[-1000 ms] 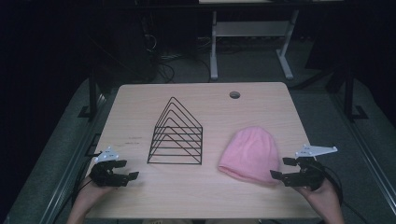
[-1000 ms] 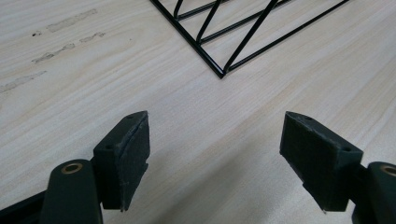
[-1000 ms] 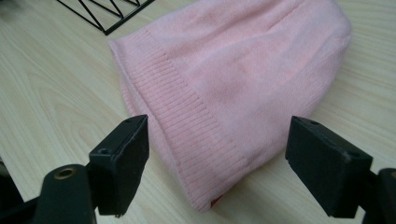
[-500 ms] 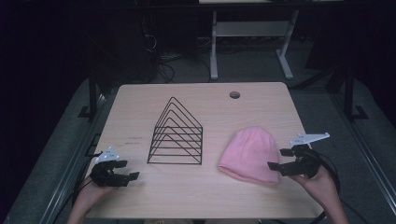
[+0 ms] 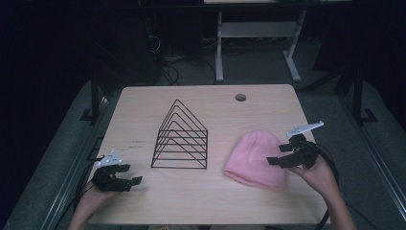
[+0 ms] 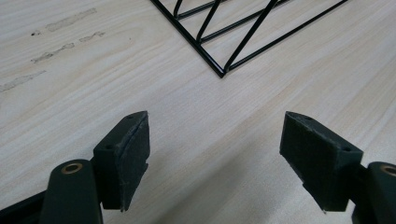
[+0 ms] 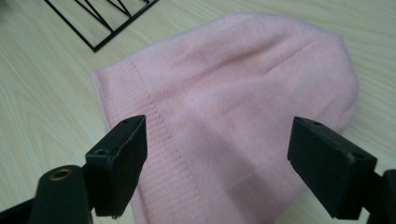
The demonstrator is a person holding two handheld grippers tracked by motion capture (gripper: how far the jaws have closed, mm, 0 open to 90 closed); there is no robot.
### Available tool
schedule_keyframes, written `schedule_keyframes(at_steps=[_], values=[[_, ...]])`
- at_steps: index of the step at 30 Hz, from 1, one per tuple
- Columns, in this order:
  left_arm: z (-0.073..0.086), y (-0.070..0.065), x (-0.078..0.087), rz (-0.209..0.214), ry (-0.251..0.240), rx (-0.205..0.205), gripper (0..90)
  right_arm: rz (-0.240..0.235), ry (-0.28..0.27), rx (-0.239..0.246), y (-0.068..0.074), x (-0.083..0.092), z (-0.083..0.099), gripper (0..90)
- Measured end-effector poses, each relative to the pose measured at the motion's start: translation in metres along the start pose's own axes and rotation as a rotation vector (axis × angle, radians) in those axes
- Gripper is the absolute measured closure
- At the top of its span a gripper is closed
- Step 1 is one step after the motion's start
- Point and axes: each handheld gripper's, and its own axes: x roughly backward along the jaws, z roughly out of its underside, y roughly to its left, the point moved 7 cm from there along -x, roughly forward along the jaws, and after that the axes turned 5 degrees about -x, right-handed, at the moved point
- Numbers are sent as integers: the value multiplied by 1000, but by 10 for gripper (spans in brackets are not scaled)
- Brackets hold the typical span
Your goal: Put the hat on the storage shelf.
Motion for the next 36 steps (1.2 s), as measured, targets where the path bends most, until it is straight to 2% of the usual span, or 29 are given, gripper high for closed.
schedule_keyframes(at_steps=[7,12,14,19,20,30,36], values=[[0,0,0,1,-2,4,245,1,45,0,-8,-6,-13,202],[0,0,0,3,-1,-6,244,4,50,-10,-17,-10,-24,202],[-1,0,0,4,-10,8,245,-1,52,-14,-19,-11,-26,205],[-1,1,0,1,-11,10,245,-1,75,-10,-24,-18,-32,205],[-1,1,0,0,-12,8,245,0,86,-24,-25,-20,-33,206],[0,3,1,-1,-9,8,245,6,126,-38,-41,-35,-46,211],[2,6,3,-4,-17,15,245,17,150,-77,-55,-43,-51,220]])
